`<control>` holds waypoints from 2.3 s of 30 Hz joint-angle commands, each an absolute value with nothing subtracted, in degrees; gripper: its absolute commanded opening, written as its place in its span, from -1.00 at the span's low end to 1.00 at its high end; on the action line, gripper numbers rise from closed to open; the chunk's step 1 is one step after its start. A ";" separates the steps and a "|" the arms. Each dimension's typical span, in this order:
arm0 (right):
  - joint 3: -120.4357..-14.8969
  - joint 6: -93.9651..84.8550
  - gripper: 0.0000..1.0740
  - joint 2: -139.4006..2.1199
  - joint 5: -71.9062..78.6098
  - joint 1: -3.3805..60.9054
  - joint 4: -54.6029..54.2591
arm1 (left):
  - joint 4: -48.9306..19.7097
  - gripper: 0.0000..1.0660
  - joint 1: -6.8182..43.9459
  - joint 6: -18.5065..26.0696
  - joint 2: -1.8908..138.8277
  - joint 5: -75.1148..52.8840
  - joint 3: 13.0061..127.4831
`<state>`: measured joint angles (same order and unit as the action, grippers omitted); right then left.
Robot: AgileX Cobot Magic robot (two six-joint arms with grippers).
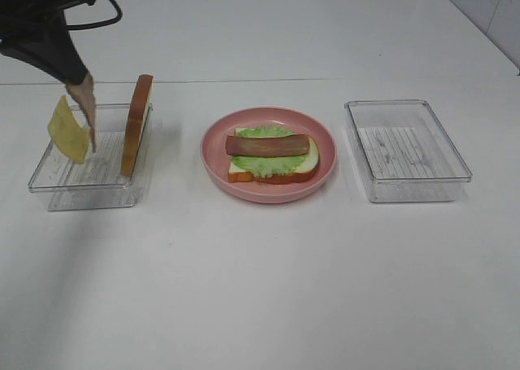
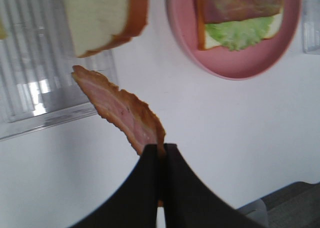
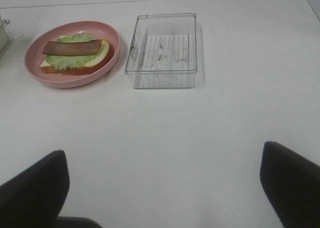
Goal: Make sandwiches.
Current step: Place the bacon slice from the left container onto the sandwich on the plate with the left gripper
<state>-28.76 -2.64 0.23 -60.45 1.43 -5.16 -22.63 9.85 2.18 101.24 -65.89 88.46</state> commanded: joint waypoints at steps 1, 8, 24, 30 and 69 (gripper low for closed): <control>-28.71 -3.38 0.83 1.49 -60.22 1.15 -5.50 | -27.79 -1.00 12.89 4.30 101.01 -65.37 88.58; -28.71 -3.38 0.83 1.49 -60.22 1.15 -5.50 | -32.37 -1.00 19.54 5.73 105.25 -62.97 93.56; -28.71 -3.38 0.83 1.49 -60.22 1.15 -5.50 | -33.69 -1.00 27.96 -0.97 133.10 -62.80 127.54; -28.71 -3.38 0.83 1.49 -60.22 1.15 -5.50 | -34.26 -1.00 28.13 -1.89 140.37 -59.24 133.21; -28.71 -3.38 0.83 1.49 -60.22 1.15 -5.50 | -15.01 -0.78 27.90 -13.12 142.78 -68.70 133.10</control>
<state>-28.76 -2.64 0.23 -60.45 1.43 -5.16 -14.95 27.67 -12.43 142.95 -67.84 132.87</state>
